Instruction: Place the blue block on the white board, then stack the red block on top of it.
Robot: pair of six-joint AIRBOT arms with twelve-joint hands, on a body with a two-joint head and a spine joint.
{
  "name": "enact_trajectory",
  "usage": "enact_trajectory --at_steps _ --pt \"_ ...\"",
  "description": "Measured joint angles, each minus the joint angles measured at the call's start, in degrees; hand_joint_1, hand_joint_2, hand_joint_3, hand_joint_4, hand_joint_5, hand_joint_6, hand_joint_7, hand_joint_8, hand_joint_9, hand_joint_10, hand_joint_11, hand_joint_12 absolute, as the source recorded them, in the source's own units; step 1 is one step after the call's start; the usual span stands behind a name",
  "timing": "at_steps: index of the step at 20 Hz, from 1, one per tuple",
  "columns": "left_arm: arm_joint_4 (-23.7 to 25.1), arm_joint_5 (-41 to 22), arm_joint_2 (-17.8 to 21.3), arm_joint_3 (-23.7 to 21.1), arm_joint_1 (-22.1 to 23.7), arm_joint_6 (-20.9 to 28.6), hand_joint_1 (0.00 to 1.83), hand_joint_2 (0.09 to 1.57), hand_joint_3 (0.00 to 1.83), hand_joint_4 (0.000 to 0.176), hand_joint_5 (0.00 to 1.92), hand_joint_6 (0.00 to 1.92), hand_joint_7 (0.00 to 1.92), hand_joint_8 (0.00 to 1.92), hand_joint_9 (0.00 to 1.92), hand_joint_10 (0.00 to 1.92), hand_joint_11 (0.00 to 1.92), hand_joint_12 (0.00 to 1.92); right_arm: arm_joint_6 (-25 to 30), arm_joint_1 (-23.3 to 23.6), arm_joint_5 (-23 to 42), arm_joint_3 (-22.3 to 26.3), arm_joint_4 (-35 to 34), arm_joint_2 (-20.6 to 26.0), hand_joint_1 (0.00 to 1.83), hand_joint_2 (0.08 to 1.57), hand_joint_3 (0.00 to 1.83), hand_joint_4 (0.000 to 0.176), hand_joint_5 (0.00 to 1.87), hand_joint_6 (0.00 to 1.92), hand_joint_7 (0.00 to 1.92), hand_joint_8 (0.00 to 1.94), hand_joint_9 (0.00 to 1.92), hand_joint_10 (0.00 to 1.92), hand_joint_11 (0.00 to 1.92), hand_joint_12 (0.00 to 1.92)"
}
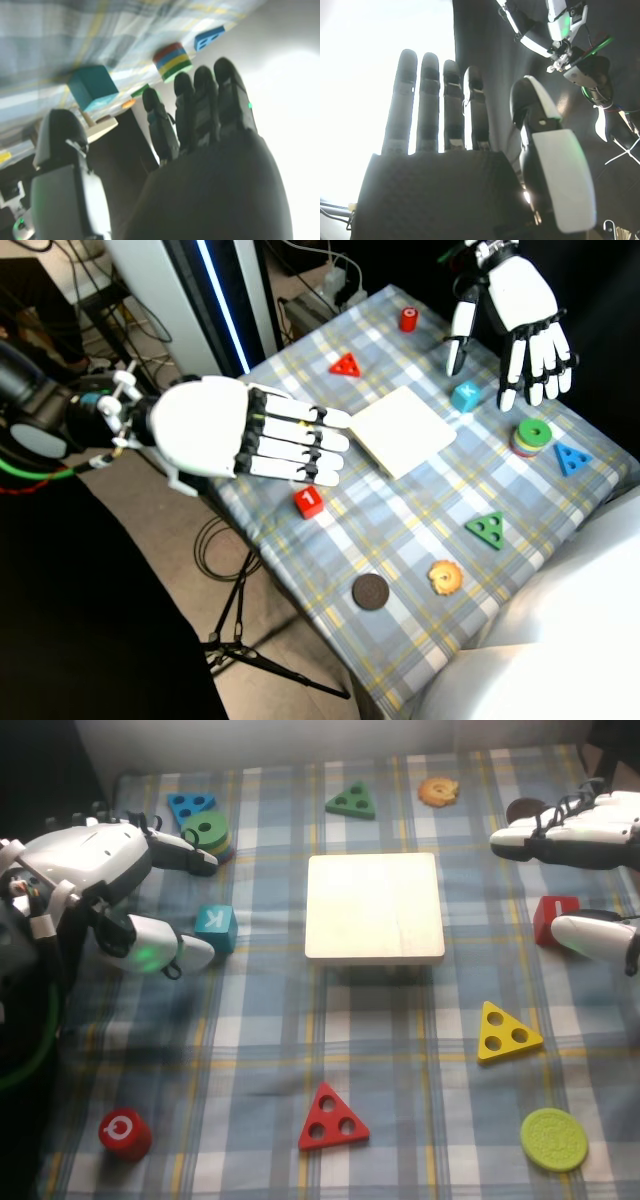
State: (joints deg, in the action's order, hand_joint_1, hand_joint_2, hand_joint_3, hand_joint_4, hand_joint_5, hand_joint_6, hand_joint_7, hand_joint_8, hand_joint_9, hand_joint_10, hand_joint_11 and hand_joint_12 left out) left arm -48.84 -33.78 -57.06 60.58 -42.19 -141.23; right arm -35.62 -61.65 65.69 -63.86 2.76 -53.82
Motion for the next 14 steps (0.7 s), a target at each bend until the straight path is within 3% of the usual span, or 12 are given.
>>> enact_trajectory --at_steps 3,4,5,6,11,13,14 --pt "-0.3 0.9 -1.0 0.7 0.1 0.0 0.82 0.96 0.0 0.149 0.65 0.01 0.41 0.01 0.3 0.01 0.07 0.31 0.1 0.0 0.0 -0.1 0.2 0.0 0.51 1.36 0.0 0.041 0.45 0.0 0.51 0.0 0.5 0.0 0.38 0.21" --pt "-0.3 1.0 -1.3 0.8 0.1 0.0 0.83 0.96 0.0 0.143 0.69 0.02 0.42 0.01 0.31 0.01 0.08 0.32 0.2 0.0 0.0 -0.1 0.0 0.0 0.5 1.36 0.0 0.031 0.45 0.0 0.51 0.01 0.5 0.0 0.38 0.21" --pt "-0.3 1.2 -1.4 0.8 0.2 0.0 0.82 0.97 0.0 0.15 0.7 0.02 0.42 0.0 0.32 0.01 0.08 0.32 0.2 0.0 0.0 -0.1 0.0 0.0 0.5 1.37 0.0 0.015 0.45 0.0 0.52 0.01 0.51 0.0 0.38 0.21" --pt "-0.3 1.4 -1.5 0.8 0.2 0.0 0.82 0.97 0.01 0.153 0.72 0.02 0.42 0.01 0.32 0.01 0.07 0.32 0.3 0.0 0.0 -0.1 0.1 0.0 0.5 1.37 0.0 0.011 0.45 0.0 0.52 0.01 0.5 0.0 0.38 0.2" --pt "-0.2 1.9 -1.8 1.2 0.6 0.0 0.94 0.98 0.0 0.083 0.9 0.02 0.49 0.01 0.38 0.01 0.1 0.34 0.5 0.0 0.0 -0.1 0.1 0.0 0.51 1.38 0.0 0.0 0.49 0.01 0.57 0.01 0.54 0.01 0.45 0.16" --pt "-0.5 1.9 -2.1 1.6 0.6 -0.1 0.95 0.99 0.0 0.076 0.93 0.02 0.5 0.01 0.38 0.01 0.09 0.34 0.5 0.0 0.0 -0.1 0.0 0.0 0.51 1.37 0.0 0.0 0.49 0.0 0.58 0.0 0.54 0.0 0.46 0.11" --pt "-0.5 2.1 -2.1 1.6 0.6 0.0 1.02 1.05 0.0 0.156 1.04 0.66 0.53 0.02 0.39 0.01 0.08 0.36 0.5 0.0 -0.1 -0.1 0.1 0.0 0.5 1.38 0.0 0.0 0.49 0.0 0.58 0.0 0.53 0.0 0.46 0.1"
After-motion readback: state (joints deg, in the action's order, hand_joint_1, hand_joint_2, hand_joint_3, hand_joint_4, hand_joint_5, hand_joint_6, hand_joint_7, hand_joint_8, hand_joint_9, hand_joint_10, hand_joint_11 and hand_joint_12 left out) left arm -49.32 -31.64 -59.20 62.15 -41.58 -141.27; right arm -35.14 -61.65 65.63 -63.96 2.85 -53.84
